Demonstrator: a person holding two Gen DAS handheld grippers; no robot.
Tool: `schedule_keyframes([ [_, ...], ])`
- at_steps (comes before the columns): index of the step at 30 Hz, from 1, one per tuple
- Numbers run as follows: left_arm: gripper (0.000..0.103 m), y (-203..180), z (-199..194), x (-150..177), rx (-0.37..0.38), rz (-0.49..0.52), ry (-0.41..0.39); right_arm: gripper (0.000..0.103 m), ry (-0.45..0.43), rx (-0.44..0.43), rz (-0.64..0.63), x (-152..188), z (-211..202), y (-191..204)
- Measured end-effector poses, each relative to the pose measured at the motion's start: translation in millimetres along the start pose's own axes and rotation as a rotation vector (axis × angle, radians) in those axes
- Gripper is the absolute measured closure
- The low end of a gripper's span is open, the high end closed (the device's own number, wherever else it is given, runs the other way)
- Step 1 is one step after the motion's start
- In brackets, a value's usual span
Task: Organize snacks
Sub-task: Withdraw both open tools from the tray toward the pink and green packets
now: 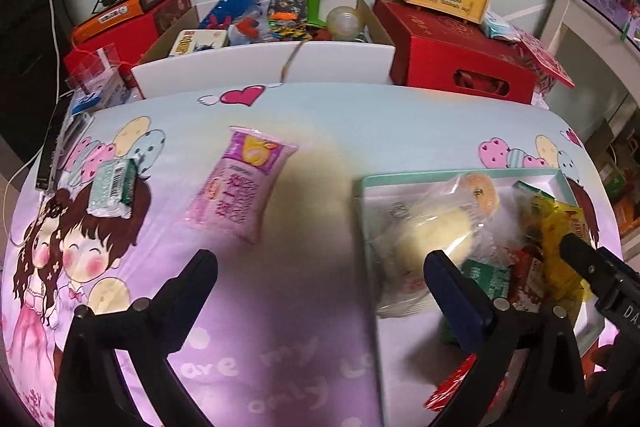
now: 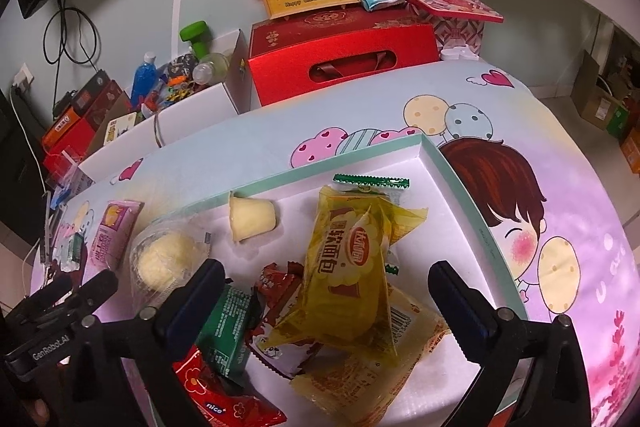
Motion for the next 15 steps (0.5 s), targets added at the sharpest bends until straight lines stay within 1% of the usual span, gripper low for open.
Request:
schedule_keyframes([
  [5, 0.000, 20, -3, 2, -0.019, -0.037, -0.013, 0.000, -0.009, 0.001, 0.008, -1, -4, 3],
  [9, 0.000, 40, -5, 5, -0.025, -0.080, -0.008, 0.000, -0.023, -0.004, -0.002, -3, -10, 12],
  [15, 0.000, 62, -9, 8, -0.059, -0.087, -0.007, 0.000, -0.043, -0.013, -0.046, -4, -19, 36],
])
Point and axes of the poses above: each gripper's, at about its wrist camera, not at the fingertips, and z roughly the way its jaws point, y to its left, x to its underside, the point moved 5 cm from there along z, roughly the way its jaws point, and after that the axes turned 1 degree about -y, right-handed, at the moved point
